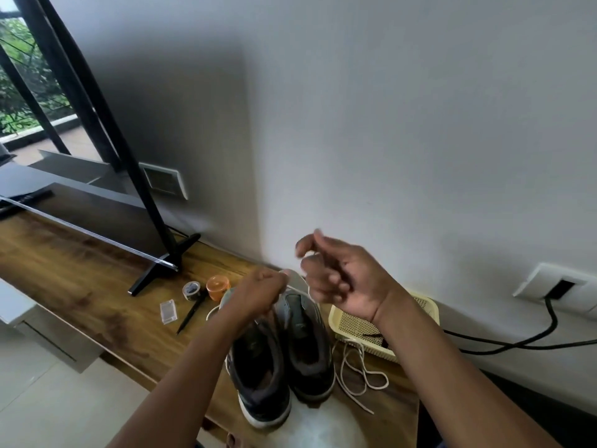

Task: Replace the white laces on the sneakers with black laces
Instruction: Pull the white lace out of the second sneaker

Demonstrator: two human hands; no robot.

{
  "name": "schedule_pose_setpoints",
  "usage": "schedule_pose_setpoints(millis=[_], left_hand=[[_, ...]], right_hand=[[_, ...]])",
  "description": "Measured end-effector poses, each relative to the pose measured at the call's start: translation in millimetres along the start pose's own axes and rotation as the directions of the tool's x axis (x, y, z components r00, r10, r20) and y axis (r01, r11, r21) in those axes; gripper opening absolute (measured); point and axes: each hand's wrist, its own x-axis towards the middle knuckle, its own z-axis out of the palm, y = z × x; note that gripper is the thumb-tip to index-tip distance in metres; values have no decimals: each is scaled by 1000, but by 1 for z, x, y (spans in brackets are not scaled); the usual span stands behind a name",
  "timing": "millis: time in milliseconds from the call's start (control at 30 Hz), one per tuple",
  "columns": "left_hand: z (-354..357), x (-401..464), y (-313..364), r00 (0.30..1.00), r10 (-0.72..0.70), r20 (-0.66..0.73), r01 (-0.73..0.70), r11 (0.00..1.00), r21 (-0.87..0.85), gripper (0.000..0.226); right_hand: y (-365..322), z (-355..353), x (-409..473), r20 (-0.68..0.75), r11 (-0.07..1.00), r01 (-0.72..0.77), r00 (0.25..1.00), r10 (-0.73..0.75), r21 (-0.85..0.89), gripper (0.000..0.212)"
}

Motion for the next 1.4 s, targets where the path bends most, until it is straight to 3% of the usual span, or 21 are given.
schedule_pose_setpoints(millis=[67, 133, 167, 233, 300, 400, 433, 533, 667, 767, 833, 900, 933, 967, 1033, 1100, 1167, 1200, 1267, 1333, 1400], left_hand=[[-6, 1, -2, 997, 13, -78, -16, 999, -39, 40], [-8, 1, -3, 993, 28, -112, -40, 993, -111, 52], [-8, 0, -3, 994, 38, -107, -53, 988, -144, 57], [-6, -3, -2, 994, 71, -81, -85, 979, -185, 59], [-5, -5, 0, 993, 92, -70, -105, 973, -208, 58], [-3, -9, 5, 994, 104, -44, -112, 958, -263, 54], [-2, -10, 7, 994, 110, -28, -113, 954, -279, 52], [6, -13, 7, 990, 138, 29, -127, 961, -247, 49], [14, -15, 7, 986, 139, 94, -119, 975, -188, 48], [11, -12, 6, 987, 96, 126, -72, 981, -182, 51], [8, -8, 5, 995, 40, 88, -25, 985, -170, 52], [4, -5, 2, 1000, 8, 1, -8, 988, -152, 50], [2, -4, 1, 999, 4, -40, -11, 987, -162, 49], [1, -3, 0, 997, 8, -71, -21, 983, -184, 49], [-2, -1, 0, 994, 30, -110, -53, 974, -220, 52], [-3, -2, 0, 993, 48, -110, -74, 964, -254, 59], [-3, -3, 2, 994, 67, -91, -91, 954, -284, 58], [-3, -4, 2, 993, 75, -93, -98, 955, -281, 56], [-2, -4, 1, 988, 87, -127, -116, 964, -238, 53], [1, -5, 1, 987, 98, -126, -124, 968, -216, 53], [7, -7, 2, 992, 113, -49, -121, 969, -214, 53]], right_hand=[[5, 6, 0, 91, 890, -144, 975, 203, -432, 45], [20, 12, 2, -32, 571, -277, 915, 402, -773, 48], [28, 15, 4, -147, 455, -363, 885, 442, -813, 47], [40, 17, 6, -321, 366, -450, 875, 361, -815, 44], [40, 11, 8, -377, 432, -412, 911, 168, -802, 47], [27, 9, 9, -360, 844, -229, 932, 46, -485, 41], [22, 11, 9, -341, 928, -138, 940, 13, -345, 39], [13, 12, 9, -311, 996, 76, 947, -86, -45, 42], [3, 11, 7, -330, 944, 222, 934, -135, 243, 37], [0, 4, 2, -282, 935, 229, 947, -150, 271, 38], [-4, 2, -2, -175, 947, 177, 976, -132, 268, 39], [-8, 2, -3, -43, 989, 71, 997, -66, 127, 41], [-7, 3, -3, -6, 999, 2, 1000, -2, -37, 42], [-5, 5, -3, 2, 964, -68, 998, 70, -257, 42], [6, 10, -3, -51, 730, -217, 969, 242, -648, 42], [19, 13, -2, -193, 543, -378, 910, 367, -750, 45], [29, 9, 2, -322, 501, -443, 894, 312, -744, 43], [30, 5, 4, -374, 520, -439, 898, 231, -733, 40], [26, -5, 8, -447, 678, -375, 891, 76, -632, 33], [22, -10, 11, -465, 886, -220, 885, 5, -409, 31], [16, -12, 12, -445, 985, -49, 895, -31, -166, 34]])
